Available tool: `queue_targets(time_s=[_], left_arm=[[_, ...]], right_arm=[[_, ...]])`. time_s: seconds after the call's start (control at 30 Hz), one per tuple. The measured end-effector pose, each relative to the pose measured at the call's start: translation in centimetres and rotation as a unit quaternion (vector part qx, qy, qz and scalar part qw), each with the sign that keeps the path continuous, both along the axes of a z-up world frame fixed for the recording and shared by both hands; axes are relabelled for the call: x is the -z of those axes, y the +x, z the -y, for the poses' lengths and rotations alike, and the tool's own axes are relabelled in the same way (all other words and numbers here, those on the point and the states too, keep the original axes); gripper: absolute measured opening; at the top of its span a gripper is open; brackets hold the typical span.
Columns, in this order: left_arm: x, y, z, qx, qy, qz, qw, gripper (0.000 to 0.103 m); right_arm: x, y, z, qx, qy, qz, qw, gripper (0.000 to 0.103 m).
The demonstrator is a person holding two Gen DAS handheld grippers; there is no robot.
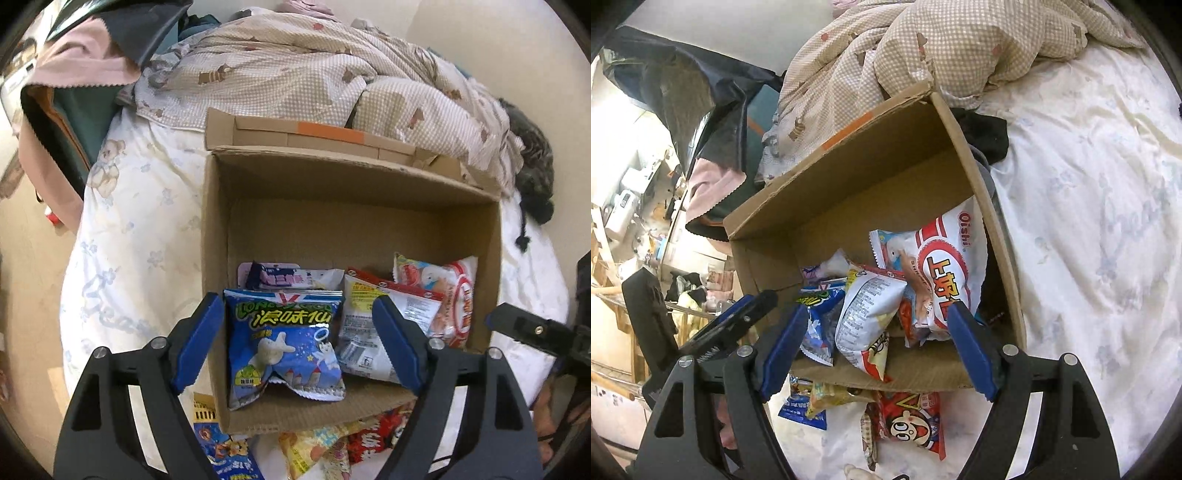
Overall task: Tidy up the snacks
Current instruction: 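Withdraw both grippers from the box toward the snack pile, then grasp the blue cookie packet with the left gripper while the right gripper grasps the red candy bag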
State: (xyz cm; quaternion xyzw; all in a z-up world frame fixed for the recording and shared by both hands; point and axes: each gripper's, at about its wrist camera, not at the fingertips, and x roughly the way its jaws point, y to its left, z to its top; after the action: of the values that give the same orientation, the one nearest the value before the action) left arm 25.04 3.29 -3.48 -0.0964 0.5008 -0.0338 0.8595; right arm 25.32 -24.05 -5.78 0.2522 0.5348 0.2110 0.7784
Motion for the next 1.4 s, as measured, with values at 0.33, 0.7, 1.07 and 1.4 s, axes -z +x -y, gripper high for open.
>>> queue_targets(time_s=[0.33,0.7,1.07,1.4], left_arm=[[-2.7,-3.3,-0.9,-0.015,0.006,0.020,0.9997,0.080],[1.2,-7.7,-6.0,-0.074,0.007,-0.088,0.9934,0.080],[6.7,-8.3,-5.8,-0.086,-0.001,-0.149,0.9850,0.080],[10.5,-7.3,-4.0,-0.056,0.029,-0.188,0.9801,0.056]], right_arm=[[-0.7,-1.3,0.3,-0.010,-0.011,0.009,1.000,0.080],[-0.5,-5.2,2.1,0.004,0.009,-0.005,1.000,0.080],[-0.2,-8.5,2.5,0.003,0.030,-0.013,0.999,0.080],[0.8,-8.9,3.6,0.017,0.025,-0.028,0.999,0.080]])
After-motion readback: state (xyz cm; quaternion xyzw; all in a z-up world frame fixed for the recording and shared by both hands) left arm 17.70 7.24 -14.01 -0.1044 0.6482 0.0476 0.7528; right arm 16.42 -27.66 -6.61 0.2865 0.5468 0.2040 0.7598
